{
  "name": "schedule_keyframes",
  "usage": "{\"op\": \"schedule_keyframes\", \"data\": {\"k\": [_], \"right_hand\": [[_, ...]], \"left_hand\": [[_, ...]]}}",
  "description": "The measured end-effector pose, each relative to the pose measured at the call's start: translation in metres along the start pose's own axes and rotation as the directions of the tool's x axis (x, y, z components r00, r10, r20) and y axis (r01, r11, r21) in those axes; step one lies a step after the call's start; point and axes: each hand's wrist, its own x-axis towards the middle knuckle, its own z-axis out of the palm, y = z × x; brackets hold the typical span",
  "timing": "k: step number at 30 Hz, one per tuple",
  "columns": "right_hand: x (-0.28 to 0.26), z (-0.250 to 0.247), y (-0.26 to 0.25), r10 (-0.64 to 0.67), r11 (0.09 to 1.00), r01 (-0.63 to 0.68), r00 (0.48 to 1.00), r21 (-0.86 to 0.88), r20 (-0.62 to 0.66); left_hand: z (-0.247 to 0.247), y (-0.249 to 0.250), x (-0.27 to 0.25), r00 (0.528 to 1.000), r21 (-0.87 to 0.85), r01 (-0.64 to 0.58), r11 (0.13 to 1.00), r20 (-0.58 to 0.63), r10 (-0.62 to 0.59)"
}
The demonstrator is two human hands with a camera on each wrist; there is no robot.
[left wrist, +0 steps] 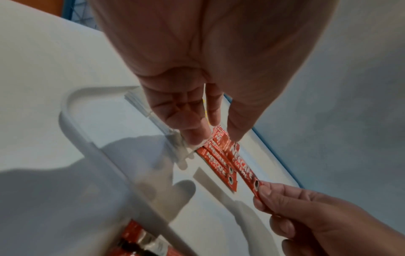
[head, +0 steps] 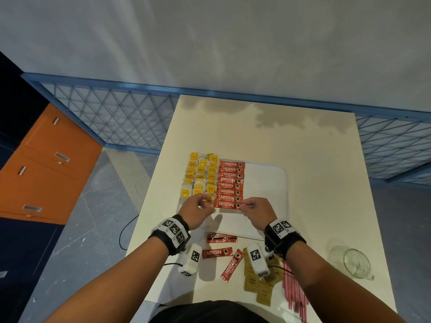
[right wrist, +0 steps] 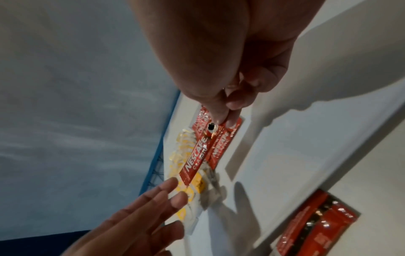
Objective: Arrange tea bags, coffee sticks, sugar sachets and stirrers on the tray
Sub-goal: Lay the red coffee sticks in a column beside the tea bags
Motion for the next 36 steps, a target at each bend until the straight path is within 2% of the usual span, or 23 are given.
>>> {"op": "schedule_keyframes", "data": {"k": [4, 7, 13, 20, 23, 28, 32, 36], "right_hand": [[0.006, 0.006, 0.005, 0.073, 0.987, -0.075, 0.997, -0.14, -0.019], [0.006, 0.008, -0.003, 0.101, 0.979, -0.109, 0.993, -0.17, -0.056], [0.012, 0.014, -0.01, 0.126, 0.97, -0.142, 0.988, -0.199, -0.089], [0.011, 0.014, -0.009, 0.12, 0.964, -0.14, 0.988, -0.225, -0.102], [0.008, 0.011, -0.005, 0.066, 0.971, -0.076, 0.996, -0.227, -0.052], [-0.014, 0.005, 0.003, -0.137, 0.948, 0.165, 0.983, -0.272, 0.12], [-0.04, 0.002, 0.008, -0.224, 0.883, 0.3, 0.945, -0.36, 0.239], [-0.062, 0.005, 0.014, -0.25, 0.759, 0.414, 0.898, -0.502, 0.362]], "left_hand": [[-0.002, -0.011, -0.003, 0.998, 0.084, 0.01, 0.996, 0.056, -0.015], [-0.002, -0.019, -0.004, 0.996, 0.097, 0.019, 0.995, 0.083, -0.027], [-0.005, -0.025, -0.007, 0.997, 0.129, 0.042, 0.991, 0.06, -0.05], [-0.005, -0.03, -0.013, 0.997, 0.263, -0.006, 0.965, 0.074, -0.014], [-0.002, -0.029, -0.019, 0.994, 0.368, -0.068, 0.928, 0.108, 0.03], [0.011, -0.03, -0.033, 0.976, 0.584, -0.192, 0.789, 0.197, 0.091], [0.026, -0.026, -0.047, 0.948, 0.686, -0.295, 0.665, 0.295, 0.117], [0.04, -0.038, -0.057, 0.937, 0.738, -0.343, 0.582, 0.311, 0.158]]}}
